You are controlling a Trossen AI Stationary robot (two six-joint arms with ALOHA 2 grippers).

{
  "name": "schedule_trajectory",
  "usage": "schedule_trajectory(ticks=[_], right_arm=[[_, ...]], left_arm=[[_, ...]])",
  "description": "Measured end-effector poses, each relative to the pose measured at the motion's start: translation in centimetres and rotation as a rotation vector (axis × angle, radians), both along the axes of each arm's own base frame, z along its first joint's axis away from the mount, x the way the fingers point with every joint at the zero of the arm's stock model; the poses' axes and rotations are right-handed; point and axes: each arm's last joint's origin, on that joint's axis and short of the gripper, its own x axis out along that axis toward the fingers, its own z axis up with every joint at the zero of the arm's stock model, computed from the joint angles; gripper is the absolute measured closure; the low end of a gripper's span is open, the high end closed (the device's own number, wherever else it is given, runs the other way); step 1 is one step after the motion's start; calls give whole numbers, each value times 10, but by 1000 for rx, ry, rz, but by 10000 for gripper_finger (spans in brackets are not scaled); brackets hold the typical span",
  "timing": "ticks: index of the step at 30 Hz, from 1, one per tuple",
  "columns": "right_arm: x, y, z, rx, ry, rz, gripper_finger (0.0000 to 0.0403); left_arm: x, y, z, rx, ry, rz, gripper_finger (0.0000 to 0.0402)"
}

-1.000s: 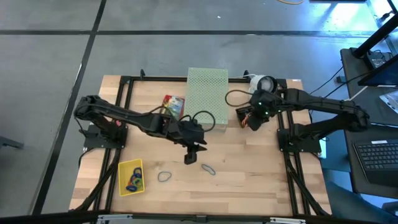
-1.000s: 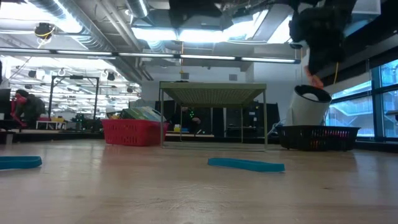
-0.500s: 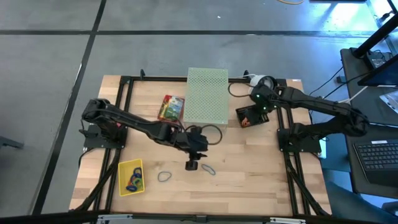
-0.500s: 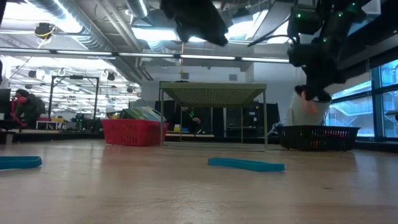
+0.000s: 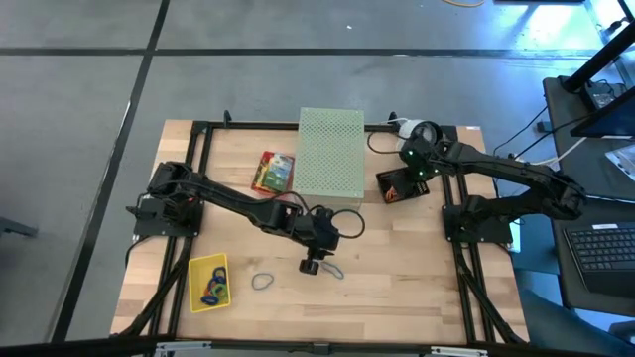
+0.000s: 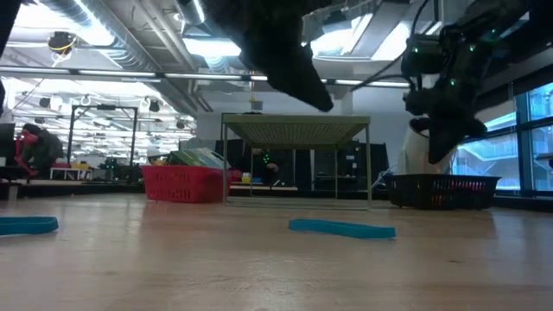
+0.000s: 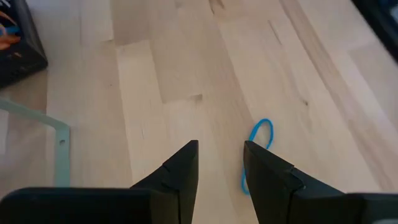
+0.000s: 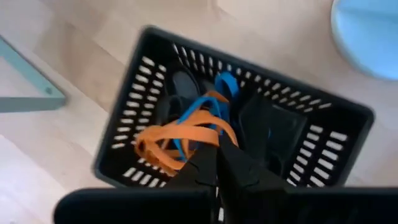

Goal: Pick & Place Office Desk Supplies
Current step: Put the orange rubber band into the black bin

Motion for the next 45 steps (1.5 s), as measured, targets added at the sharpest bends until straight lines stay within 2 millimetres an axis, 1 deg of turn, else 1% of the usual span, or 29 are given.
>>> schedule_trajectory(ticks=[3,6,8,10,14,17,19,24,27,29,31,35,40,45], right_arm=[[-1,0,-12,18,14,-15,403],[0,0,-18,35,-14,-18,403],[0,-1,-19,36,-24,-37,403],[2,-2,-18,26,-43,-39,402],[4,-2,-15,38,-70,-32,385],[4,-2,-14,49,-73,-28,359],[4,-1,-15,67,-80,-21,335],[6,2,-14,166,-133,13,256],[6,3,-14,209,-142,-16,211],[6,3,-14,215,-142,-36,190],[5,3,-14,216,-141,-44,177],[4,4,-12,219,-144,-55,172],[-3,8,-6,212,-144,-51,185],[-15,12,-1,145,-87,-80,200]], left_arm=[[-2,0,-1,42,9,-41,277],[-4,-4,-2,44,30,-65,277],[-6,-7,-3,36,39,-91,277],[-6,-11,-8,40,60,-125,277],[-8,-17,-17,53,103,-146,277],[-10,-19,-20,66,123,-144,277],[-7,-19,-24,68,122,-141,277],[0,-18,-44,80,162,-139,276],[4,-19,-53,81,164,-139,276],[4,-19,-56,80,172,-143,276],[5,-20,-59,75,174,-148,276],[5,-21,-59,70,178,-155,276],[5,-21,-59,68,180,-153,276],[5,-21,-59,68,176,-154,276]])
